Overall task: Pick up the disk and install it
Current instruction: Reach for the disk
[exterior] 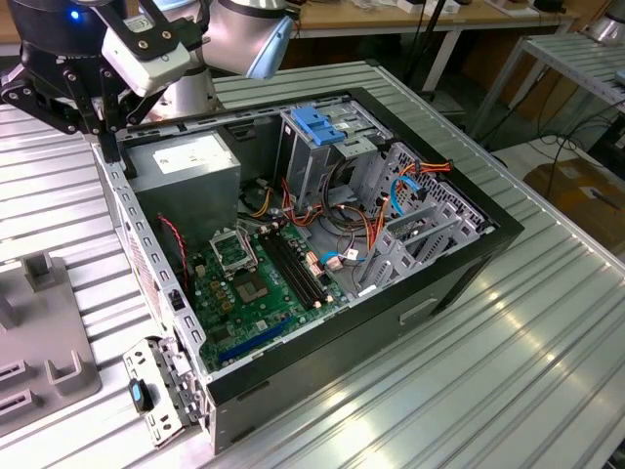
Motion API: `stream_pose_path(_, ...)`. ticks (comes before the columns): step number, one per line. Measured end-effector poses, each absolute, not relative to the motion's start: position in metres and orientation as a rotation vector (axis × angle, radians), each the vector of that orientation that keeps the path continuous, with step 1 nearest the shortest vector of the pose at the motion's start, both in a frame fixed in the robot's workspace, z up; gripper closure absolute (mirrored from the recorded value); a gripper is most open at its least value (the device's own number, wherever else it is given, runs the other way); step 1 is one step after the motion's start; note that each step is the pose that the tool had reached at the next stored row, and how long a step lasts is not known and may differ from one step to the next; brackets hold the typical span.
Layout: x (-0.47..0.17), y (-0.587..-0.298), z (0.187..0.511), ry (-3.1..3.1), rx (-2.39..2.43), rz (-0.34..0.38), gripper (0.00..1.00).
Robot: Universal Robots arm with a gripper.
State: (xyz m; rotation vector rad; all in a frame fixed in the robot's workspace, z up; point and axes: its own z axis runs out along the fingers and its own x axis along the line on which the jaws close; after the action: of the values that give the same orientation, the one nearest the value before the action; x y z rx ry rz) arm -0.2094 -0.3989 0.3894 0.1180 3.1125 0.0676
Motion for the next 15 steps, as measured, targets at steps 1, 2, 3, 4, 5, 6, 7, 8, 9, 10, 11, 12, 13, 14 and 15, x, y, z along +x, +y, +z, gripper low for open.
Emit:
stream_pose_path(1,-0.209,-0.399,0.389,3.112,0.118,0.068,0.89)
stream_pose_path(2,-0.21,-0.399,0.389,3.113,0.118,0.068,0.89)
stream_pose_path(3,-0.211,-0.399,0.389,3.112,0.118,0.068,0.89)
stream_pose_path(4,-0.212,-0.399,0.389,3.112,0.118,0.068,0.89)
stream_pose_path(5,-0.213,-0.399,0.389,3.113,0.118,0.068,0.89)
stream_pose_path(6,-0.214,-0.399,0.389,3.113,0.118,0.068,0.89)
stream_pose_path(7,-0.214,-0.399,0.389,3.112,0.118,0.068,0.89)
stream_pose_path(8,-0.216,-0.399,0.389,3.112,0.118,0.068,0.89)
stream_pose_path(9,-0.217,-0.399,0.389,3.112,0.118,0.068,0.89)
stream_pose_path(10,-0.218,-0.399,0.389,3.112,0.118,0.068,0.89)
stream_pose_path(11,-0.219,-0.399,0.389,3.113,0.118,0.068,0.89)
stream_pose_path(12,-0.219,-0.399,0.389,3.113,0.118,0.068,0.89)
stream_pose_path(13,-0.22,-0.399,0.389,3.112,0.118,0.068,0.89)
stream_pose_path(14,-0.221,-0.399,0.389,3.112,0.118,0.068,0.89)
stream_pose_path(15,-0.222,-0.399,0.389,3.113,0.118,0.068,0.89)
